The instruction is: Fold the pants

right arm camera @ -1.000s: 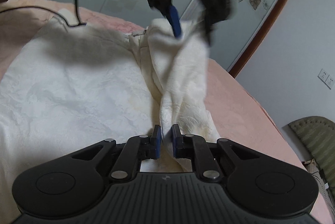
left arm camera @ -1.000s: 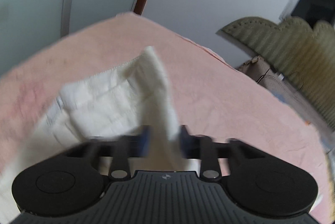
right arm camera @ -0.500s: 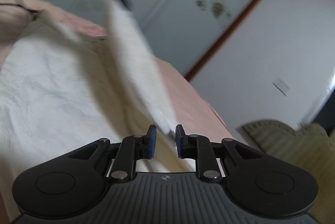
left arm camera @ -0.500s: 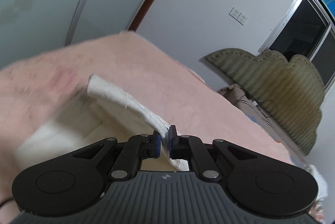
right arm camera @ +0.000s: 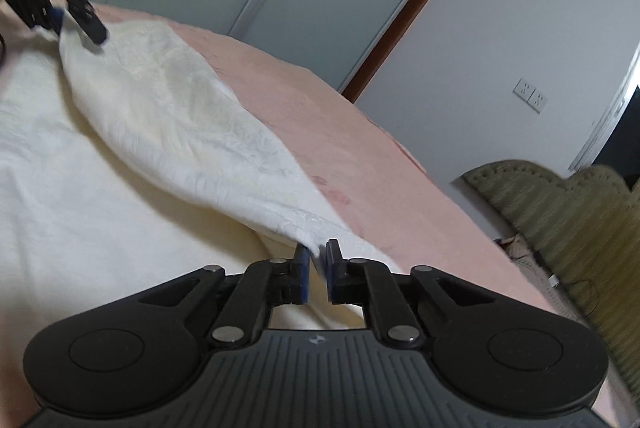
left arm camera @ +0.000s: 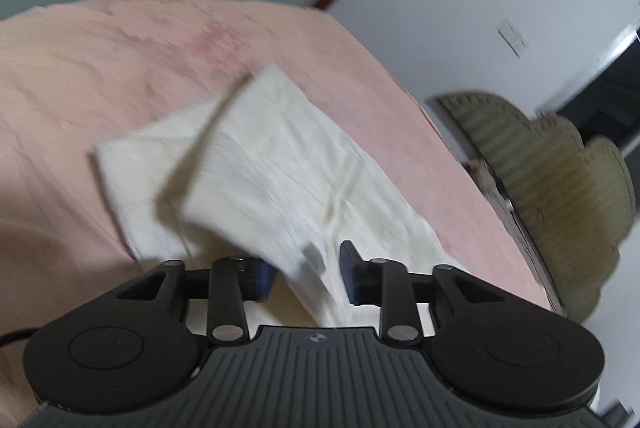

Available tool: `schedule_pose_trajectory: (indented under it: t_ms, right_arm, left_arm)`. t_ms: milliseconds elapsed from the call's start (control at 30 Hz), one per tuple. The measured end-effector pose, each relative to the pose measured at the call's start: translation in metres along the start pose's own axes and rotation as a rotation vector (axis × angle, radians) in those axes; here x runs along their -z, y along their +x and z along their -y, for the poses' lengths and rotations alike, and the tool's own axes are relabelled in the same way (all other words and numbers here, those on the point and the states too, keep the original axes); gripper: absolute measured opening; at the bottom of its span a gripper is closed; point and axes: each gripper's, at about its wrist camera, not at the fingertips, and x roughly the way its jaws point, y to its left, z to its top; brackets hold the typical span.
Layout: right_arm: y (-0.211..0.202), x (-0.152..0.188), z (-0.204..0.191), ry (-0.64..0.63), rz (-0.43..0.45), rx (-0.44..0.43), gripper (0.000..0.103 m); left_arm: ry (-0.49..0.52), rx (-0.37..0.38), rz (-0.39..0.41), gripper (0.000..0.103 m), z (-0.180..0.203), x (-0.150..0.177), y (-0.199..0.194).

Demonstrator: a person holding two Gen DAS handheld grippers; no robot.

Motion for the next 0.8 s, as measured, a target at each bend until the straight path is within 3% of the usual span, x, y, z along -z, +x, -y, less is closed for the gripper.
schedule_pose_trajectory:
  t_ms: [33, 100, 133, 333, 500, 600, 800]
  right_arm:
    - [-0.005, 0.000, 0.001, 0.020, -0.002, -0.012, 0.008]
    - [-0.016, 0.002, 0.004, 0.059, -0.010, -0.036, 0.008]
    - [-0.023, 0.003, 0.004, 0.075, -0.013, -0.053, 0.008]
    - [-0.062, 0.007, -0.008, 0.118, -0.018, -0.180, 0.008]
    - [-0.076, 0.006, -0.030, 0.105, -0.026, -0.245, 0.008]
    - [-0.075, 0.009, -0.039, 0.116, -0.041, -0.263, 0.007]
    - [-0.070, 0.012, -0.056, 0.088, -0.075, -0.236, 0.007]
  left_arm:
    - [0.002, -0.007, 0.012, 0.033, 0.000, -0.002, 0.001]
    - [0.034, -0.031, 0.035, 0.008, 0.000, -0.003, -0.001]
    - [0.055, -0.035, 0.046, 0.006, 0.001, -0.002, -0.004]
    - [0.170, -0.059, 0.162, 0.005, 0.002, -0.006, -0.035]
    - [0.219, -0.135, 0.110, 0.006, -0.007, -0.011, -0.035]
    - [0.244, -0.172, 0.081, 0.008, -0.016, -0.005, -0.024]
    - [0.405, -0.256, 0.165, 0.010, -0.001, 0.016, -0.023]
